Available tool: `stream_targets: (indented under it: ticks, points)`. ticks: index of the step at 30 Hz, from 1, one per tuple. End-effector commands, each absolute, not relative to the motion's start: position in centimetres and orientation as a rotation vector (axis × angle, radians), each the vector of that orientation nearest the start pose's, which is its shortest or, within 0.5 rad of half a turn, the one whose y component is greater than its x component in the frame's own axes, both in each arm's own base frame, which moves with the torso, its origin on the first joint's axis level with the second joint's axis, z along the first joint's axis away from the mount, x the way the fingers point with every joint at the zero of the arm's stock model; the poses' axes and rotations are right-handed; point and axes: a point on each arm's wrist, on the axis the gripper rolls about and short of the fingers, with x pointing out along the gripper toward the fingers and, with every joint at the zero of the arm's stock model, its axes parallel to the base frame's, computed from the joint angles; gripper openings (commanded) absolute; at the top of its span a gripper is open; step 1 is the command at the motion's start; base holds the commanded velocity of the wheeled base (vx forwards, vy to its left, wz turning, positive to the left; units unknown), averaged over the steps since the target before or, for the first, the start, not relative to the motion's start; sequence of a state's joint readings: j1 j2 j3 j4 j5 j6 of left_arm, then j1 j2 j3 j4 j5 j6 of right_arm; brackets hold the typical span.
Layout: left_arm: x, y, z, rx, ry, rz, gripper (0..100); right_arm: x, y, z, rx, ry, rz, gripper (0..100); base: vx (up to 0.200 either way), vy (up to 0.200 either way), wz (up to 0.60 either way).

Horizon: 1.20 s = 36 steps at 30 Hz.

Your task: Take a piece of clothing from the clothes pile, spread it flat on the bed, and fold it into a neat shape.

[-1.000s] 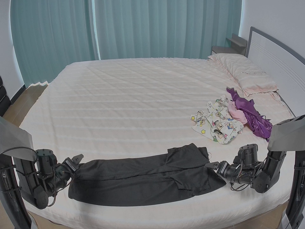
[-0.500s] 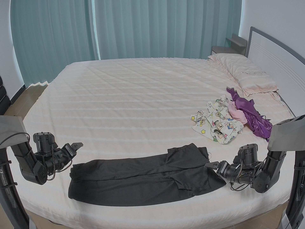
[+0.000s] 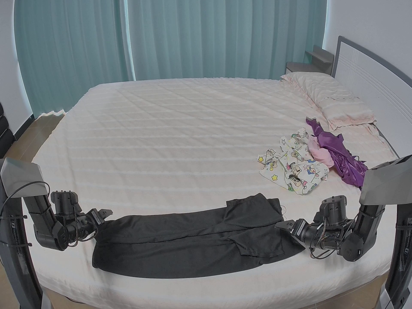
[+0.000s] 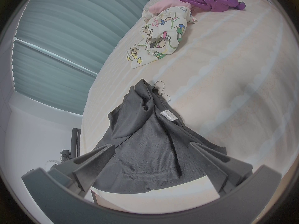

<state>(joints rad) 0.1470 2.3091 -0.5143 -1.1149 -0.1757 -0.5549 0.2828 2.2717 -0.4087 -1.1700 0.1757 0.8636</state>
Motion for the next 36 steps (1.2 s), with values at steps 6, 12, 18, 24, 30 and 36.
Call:
stream_targets:
  ticks: [6,12,18,24,30,36]
  points:
    - [30.8,4.0,-4.3,-0.649,0.727,0.167,0,28.1,8.7,-2.7,0.772,0.847,0.112,100,0.000,0.000,0.00]
    - [31.2,4.0,-4.3,-0.645,0.718,0.178,0,28.0,8.7,-2.7,0.772,0.848,0.111,100,0.000,0.000,0.00]
    - [31.5,4.1,-3.9,-0.647,0.672,0.257,0,28.0,8.7,-2.7,0.772,0.852,0.111,100,0.000,0.000,0.00]
    - [32.5,4.5,-2.9,-0.777,0.600,0.292,0,28.0,8.7,-2.7,0.772,0.849,0.111,100,0.000,0.000,0.00]
    - [32.2,5.3,-3.2,-0.790,0.601,0.320,0,28.0,8.7,-2.7,0.772,0.849,0.111,100,0.000,0.000,0.00]
    - [32.4,6.0,-3.1,-0.815,0.584,0.331,0,28.0,8.7,-2.7,0.772,0.849,0.111,100,0.000,0.000,0.00]
